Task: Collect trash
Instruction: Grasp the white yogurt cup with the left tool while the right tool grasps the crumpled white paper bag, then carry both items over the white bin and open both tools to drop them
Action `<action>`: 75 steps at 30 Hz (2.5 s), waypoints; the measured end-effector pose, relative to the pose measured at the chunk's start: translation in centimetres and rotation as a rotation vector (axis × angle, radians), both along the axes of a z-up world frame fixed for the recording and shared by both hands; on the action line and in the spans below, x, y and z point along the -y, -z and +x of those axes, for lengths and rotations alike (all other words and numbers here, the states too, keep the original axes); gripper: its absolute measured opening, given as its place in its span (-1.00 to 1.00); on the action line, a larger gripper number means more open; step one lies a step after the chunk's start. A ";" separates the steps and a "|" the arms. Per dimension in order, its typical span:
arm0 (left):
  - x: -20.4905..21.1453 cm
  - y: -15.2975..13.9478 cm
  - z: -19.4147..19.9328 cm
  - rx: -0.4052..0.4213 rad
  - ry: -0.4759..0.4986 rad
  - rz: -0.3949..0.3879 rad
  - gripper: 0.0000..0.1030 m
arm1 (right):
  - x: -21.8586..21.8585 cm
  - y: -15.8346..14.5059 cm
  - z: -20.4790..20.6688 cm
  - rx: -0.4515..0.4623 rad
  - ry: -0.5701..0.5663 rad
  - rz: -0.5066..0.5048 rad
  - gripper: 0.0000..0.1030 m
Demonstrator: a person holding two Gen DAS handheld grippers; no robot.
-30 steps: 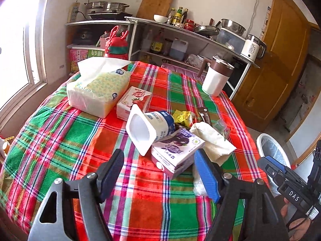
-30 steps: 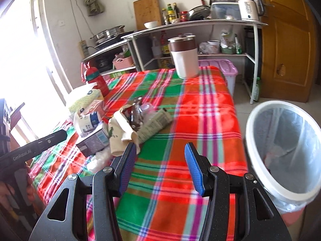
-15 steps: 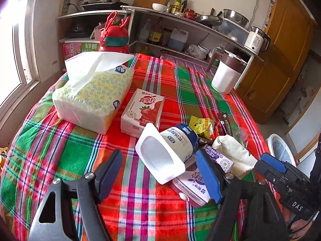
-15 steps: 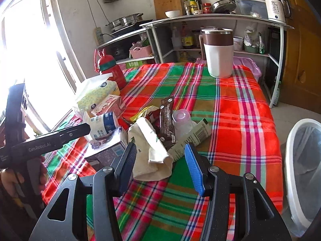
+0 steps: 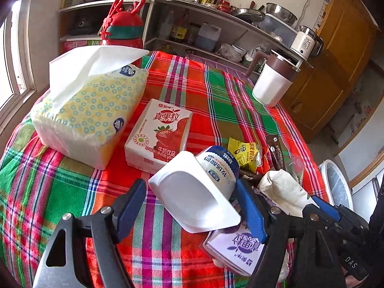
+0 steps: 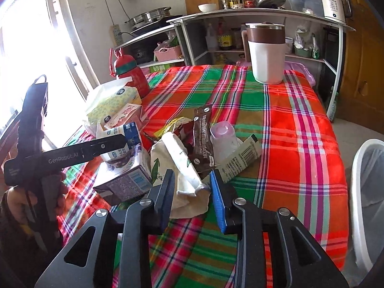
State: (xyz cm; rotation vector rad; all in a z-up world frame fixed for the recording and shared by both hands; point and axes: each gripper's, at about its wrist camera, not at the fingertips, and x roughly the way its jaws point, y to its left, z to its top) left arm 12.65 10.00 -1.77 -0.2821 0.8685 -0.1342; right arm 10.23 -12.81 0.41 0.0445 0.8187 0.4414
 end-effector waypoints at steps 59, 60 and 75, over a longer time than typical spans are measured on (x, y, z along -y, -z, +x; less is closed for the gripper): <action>12.0 -8.1 -6.2 0.207 0.167 0.014 0.48 | 11.0 -6.7 -7.1 0.213 0.193 0.164 -0.83; 12.6 -8.2 -6.2 0.209 0.180 0.014 0.48 | 11.5 -6.8 -7.3 0.216 0.204 0.165 -0.83; 22.9 -8.4 -5.2 0.200 0.370 0.020 0.48 | 20.9 -7.1 -9.7 0.236 0.419 0.134 -0.83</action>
